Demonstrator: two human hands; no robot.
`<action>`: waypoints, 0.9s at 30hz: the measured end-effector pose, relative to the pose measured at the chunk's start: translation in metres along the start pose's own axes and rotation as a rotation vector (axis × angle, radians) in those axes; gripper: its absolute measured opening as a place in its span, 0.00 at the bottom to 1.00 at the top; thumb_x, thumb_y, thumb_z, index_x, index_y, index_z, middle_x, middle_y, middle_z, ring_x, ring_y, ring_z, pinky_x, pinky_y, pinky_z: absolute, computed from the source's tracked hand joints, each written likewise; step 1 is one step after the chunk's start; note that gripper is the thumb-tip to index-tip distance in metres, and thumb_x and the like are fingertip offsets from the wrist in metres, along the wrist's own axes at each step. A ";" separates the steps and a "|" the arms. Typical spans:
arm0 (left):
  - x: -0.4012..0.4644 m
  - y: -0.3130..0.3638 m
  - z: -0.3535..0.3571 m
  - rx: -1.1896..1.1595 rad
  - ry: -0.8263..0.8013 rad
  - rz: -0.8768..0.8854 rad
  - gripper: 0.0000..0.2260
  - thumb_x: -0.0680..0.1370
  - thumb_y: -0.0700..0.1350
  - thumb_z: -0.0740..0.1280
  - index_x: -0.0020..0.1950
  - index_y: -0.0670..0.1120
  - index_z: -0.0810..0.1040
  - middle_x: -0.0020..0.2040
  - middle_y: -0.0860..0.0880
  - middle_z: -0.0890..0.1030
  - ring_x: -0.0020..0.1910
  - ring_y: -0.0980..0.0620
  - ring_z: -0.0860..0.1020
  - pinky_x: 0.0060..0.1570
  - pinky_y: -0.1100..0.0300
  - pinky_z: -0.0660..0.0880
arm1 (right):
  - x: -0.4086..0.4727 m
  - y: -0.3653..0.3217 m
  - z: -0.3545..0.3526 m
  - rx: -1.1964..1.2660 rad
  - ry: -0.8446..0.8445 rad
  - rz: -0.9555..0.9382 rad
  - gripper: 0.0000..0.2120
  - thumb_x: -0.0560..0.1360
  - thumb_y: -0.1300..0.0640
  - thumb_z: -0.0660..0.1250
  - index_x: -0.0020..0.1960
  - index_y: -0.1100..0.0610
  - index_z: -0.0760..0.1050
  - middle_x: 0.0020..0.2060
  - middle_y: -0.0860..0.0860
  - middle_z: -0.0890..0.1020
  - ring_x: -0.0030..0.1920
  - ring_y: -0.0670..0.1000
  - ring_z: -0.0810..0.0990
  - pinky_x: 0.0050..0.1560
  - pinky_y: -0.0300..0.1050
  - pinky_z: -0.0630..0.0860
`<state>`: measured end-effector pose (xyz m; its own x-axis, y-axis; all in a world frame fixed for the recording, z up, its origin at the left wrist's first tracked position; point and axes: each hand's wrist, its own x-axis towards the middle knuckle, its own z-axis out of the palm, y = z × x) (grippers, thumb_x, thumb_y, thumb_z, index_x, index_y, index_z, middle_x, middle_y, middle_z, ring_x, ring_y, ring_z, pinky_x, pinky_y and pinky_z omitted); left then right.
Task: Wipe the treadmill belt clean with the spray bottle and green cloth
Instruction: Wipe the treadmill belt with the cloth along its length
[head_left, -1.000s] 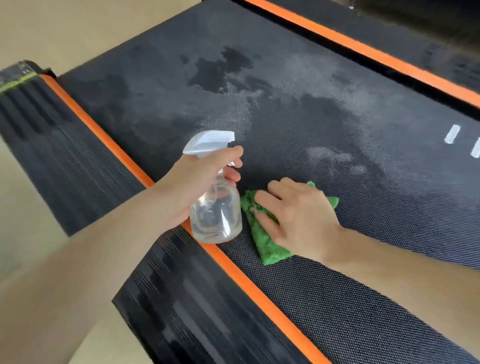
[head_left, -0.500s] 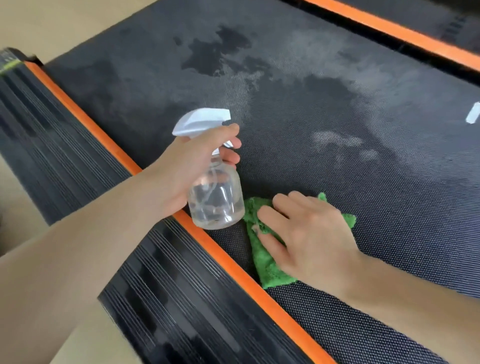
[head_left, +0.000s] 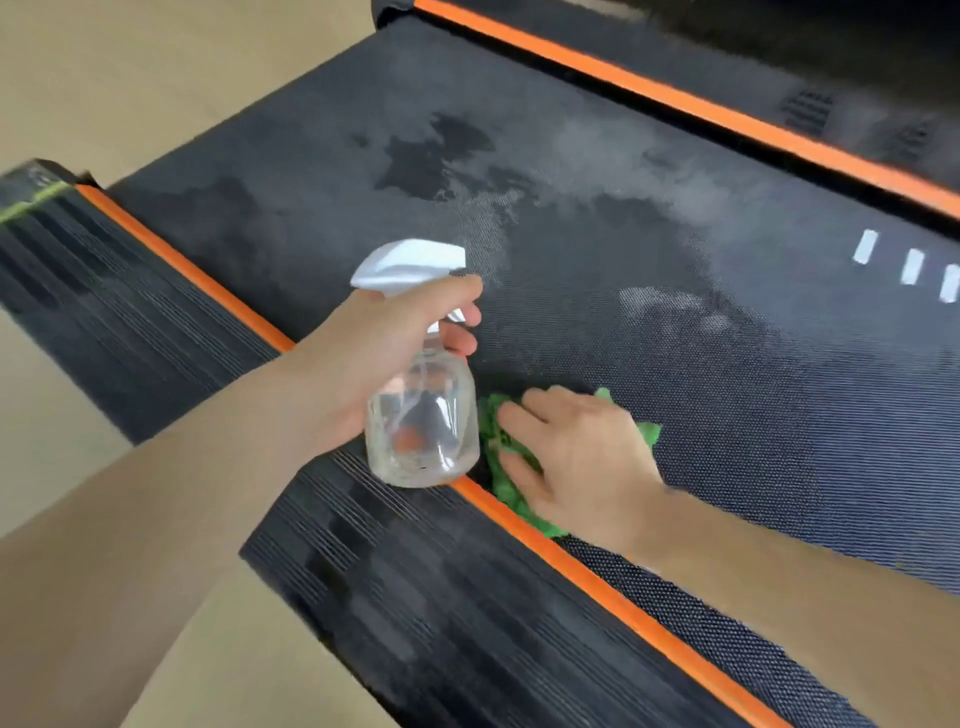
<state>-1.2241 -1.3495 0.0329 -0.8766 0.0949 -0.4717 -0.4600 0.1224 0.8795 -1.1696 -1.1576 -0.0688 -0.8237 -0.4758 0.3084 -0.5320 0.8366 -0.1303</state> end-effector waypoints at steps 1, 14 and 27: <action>-0.003 -0.003 -0.006 0.000 -0.018 -0.002 0.13 0.80 0.54 0.72 0.50 0.44 0.84 0.38 0.48 0.82 0.35 0.53 0.80 0.35 0.61 0.78 | -0.013 0.001 -0.006 0.024 -0.028 -0.081 0.08 0.75 0.49 0.65 0.47 0.54 0.75 0.37 0.49 0.73 0.37 0.54 0.73 0.34 0.47 0.68; -0.037 -0.033 -0.053 -0.052 -0.047 -0.118 0.14 0.79 0.51 0.72 0.39 0.43 0.85 0.30 0.45 0.82 0.26 0.54 0.80 0.29 0.62 0.79 | 0.099 -0.022 0.035 -0.071 0.114 0.074 0.09 0.76 0.49 0.63 0.46 0.55 0.75 0.35 0.50 0.75 0.37 0.56 0.77 0.30 0.44 0.67; -0.034 -0.036 -0.043 -0.008 -0.136 -0.087 0.14 0.75 0.56 0.77 0.45 0.46 0.87 0.38 0.47 0.84 0.35 0.51 0.80 0.36 0.57 0.78 | 0.022 0.002 -0.003 -0.049 -0.018 -0.267 0.09 0.80 0.52 0.63 0.44 0.55 0.75 0.37 0.51 0.73 0.36 0.54 0.71 0.36 0.47 0.69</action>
<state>-1.1837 -1.3999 0.0203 -0.8064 0.2174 -0.5500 -0.5350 0.1279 0.8351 -1.1884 -1.1658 -0.0594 -0.6592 -0.6858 0.3086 -0.7212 0.6928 -0.0009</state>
